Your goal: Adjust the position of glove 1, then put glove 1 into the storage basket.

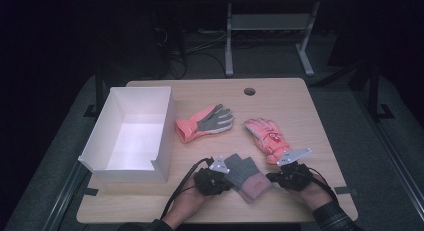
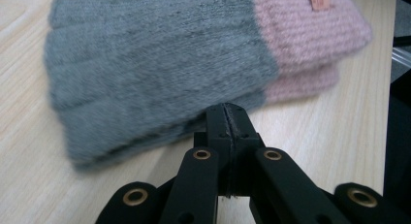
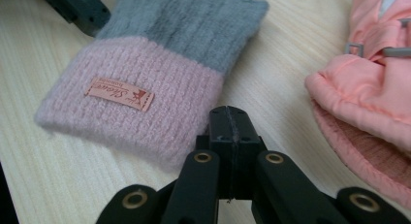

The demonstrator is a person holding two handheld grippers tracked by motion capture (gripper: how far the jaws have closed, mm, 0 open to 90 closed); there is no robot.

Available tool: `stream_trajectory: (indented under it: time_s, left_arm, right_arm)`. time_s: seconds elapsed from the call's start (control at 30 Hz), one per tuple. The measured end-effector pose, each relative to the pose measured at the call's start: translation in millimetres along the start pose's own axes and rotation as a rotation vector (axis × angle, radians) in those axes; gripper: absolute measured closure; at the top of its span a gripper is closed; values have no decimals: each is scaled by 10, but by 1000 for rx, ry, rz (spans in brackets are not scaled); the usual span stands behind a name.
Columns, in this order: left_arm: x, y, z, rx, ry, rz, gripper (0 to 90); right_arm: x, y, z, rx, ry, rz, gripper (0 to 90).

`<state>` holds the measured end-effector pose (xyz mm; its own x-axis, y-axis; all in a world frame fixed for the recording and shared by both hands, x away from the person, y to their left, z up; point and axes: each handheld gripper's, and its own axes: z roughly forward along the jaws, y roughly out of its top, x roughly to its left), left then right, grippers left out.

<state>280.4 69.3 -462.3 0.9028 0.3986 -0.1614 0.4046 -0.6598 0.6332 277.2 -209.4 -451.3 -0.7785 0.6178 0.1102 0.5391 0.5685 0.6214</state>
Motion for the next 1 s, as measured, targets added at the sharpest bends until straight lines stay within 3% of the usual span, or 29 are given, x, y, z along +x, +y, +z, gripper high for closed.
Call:
stream_trajectory:
  time_s: [0.27, 0.3, 0.37, 0.5, 0.73, 0.77, 1.0]
  left_arm:
    - [48, 38, 0, -1, 8, -9, 897]
    - [39, 40, 10, -17, 8, -29, 897]
    - [66, 47, -6, -7, 12, -16, 897]
    - [121, 58, -40, -13, 15, -27, 898]
    - [240, 53, -77, -22, 14, -70, 898]
    - [265, 55, -88, -12, 18, -59, 897]
    - [392, 66, -148, -42, 25, -91, 898]
  right_arm:
    - [20, 2, 19, 17, 16, -3, 900]
    - [23, 3, 21, 18, 17, -5, 900]
    - [35, 4, 32, 14, 22, -3, 900]
    - [69, 12, 51, 17, 43, -24, 900]
    - [214, 53, 103, 21, 88, -46, 900]
    - [232, 60, 108, 22, 93, -55, 900]
    - [363, 121, 187, 17, 153, -73, 900]
